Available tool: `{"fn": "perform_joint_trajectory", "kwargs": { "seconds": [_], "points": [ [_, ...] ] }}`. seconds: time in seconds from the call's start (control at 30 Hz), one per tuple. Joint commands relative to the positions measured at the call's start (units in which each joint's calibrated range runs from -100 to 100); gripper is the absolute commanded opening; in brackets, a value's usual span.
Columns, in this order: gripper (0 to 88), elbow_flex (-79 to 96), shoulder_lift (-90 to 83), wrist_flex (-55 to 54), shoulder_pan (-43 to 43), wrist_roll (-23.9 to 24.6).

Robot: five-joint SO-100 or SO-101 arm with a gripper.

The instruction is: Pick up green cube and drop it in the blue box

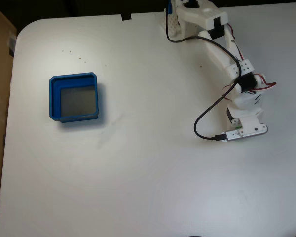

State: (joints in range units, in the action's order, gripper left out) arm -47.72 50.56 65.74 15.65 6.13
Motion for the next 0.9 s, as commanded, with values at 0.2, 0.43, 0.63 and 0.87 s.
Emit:
{"fn": "perform_joint_trajectory", "kwargs": {
  "seconds": [0.2,0.43,0.63,0.87],
  "points": [
    [1.8,-3.0,-1.8,1.6,-0.8,-0.2],
    [1.8,-3.1,-4.6,3.4,-1.1,-0.2],
    [1.8,-3.1,-9.1,6.6,-1.1,-0.2],
    [1.8,-3.1,-17.6,10.6,-1.2,-0.2]
  ]
}}
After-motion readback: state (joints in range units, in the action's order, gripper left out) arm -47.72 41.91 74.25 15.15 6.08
